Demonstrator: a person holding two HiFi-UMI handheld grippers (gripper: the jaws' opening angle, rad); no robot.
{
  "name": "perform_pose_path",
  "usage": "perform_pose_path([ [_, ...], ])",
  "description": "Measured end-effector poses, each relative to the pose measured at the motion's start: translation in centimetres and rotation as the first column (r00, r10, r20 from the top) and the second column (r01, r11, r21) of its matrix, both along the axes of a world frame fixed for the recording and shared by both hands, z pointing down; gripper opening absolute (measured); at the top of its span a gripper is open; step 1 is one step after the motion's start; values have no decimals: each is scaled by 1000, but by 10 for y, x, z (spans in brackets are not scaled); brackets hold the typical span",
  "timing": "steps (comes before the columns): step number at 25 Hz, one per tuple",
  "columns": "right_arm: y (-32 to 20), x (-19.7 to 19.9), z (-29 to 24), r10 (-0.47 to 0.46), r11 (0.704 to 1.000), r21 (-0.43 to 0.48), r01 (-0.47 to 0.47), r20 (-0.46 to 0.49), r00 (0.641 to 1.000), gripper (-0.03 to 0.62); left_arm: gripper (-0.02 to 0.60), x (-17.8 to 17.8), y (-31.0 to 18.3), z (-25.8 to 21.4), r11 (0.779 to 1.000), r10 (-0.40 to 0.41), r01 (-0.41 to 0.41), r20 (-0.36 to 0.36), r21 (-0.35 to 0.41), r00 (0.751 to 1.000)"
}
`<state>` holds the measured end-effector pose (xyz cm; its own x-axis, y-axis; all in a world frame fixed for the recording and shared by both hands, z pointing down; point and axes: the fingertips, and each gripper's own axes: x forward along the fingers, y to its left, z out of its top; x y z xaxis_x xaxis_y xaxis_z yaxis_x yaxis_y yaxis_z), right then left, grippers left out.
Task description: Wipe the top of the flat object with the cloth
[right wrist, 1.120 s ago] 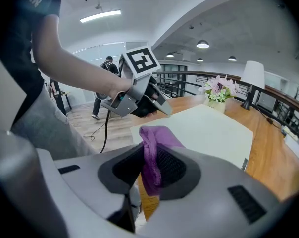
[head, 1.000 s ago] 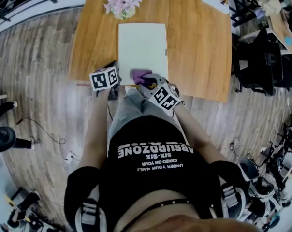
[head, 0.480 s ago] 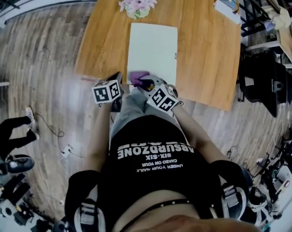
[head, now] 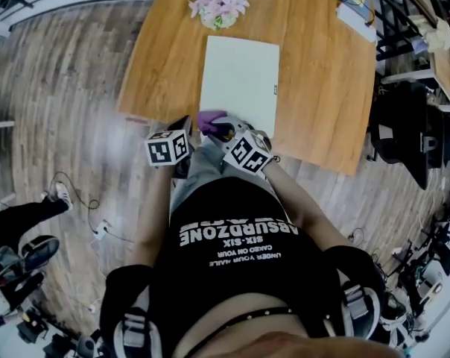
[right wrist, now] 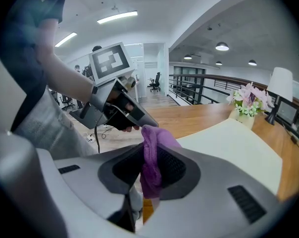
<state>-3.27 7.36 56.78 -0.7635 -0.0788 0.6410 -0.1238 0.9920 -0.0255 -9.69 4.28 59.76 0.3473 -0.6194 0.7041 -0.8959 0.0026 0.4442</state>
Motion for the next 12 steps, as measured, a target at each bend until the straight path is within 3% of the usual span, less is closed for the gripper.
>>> perform_pose_path([
  [12, -32, -10, -1, -3, 1000, -1, 3, 19, 1000, 98, 14, -4, -22, -2, 1000, 14, -14, -7, 13, 1000],
])
